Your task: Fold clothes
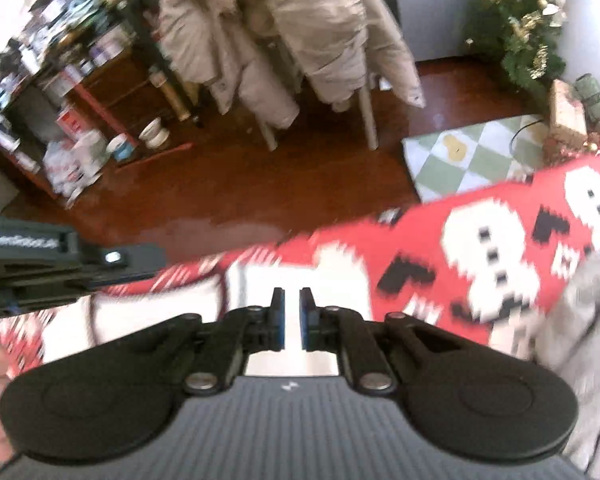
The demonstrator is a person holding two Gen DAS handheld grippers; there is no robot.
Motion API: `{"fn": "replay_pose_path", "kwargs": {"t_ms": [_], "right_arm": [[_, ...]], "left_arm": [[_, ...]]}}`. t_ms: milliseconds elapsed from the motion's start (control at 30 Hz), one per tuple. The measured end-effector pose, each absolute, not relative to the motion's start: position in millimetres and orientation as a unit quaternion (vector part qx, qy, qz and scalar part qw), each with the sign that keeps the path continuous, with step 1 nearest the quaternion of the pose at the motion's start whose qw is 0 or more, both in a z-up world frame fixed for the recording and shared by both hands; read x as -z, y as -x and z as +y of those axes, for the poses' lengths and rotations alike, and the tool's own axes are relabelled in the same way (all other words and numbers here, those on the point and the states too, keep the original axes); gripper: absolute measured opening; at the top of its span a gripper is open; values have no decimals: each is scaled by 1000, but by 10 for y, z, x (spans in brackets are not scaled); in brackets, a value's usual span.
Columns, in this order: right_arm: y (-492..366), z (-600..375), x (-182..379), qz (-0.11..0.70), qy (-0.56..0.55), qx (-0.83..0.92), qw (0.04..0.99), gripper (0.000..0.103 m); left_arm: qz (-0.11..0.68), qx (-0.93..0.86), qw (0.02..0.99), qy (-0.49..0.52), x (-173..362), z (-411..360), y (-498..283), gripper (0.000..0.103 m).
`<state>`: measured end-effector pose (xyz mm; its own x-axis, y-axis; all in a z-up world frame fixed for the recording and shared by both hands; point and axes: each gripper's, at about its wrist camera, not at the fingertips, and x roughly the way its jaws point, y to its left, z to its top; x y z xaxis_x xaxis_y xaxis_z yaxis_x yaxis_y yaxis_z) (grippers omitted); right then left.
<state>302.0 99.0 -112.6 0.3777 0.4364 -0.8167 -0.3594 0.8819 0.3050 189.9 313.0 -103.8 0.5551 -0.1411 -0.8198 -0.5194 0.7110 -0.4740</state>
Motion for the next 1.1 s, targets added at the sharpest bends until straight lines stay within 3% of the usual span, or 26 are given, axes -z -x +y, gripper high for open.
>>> {"fn": "replay_pose_path", "kwargs": {"t_ms": [167, 400, 700, 1100], "right_arm": [[-2384, 1233, 1117, 540, -9, -274, 796, 9], [-1758, 1821, 1189, 555, 12, -331, 763, 9], [-1795, 2559, 1346, 542, 30, -347, 765, 9], [-2622, 3300, 1432, 494, 7, -367, 788, 1]], "left_arm": [[489, -176, 780, 348, 1181, 3251, -1134, 5], [492, -224, 770, 339, 1367, 3476, -652, 5], [457, -192, 797, 345, 1423, 3784, -890, 5], [412, -159, 816, 374, 1469, 4516, -1542, 5]]}}
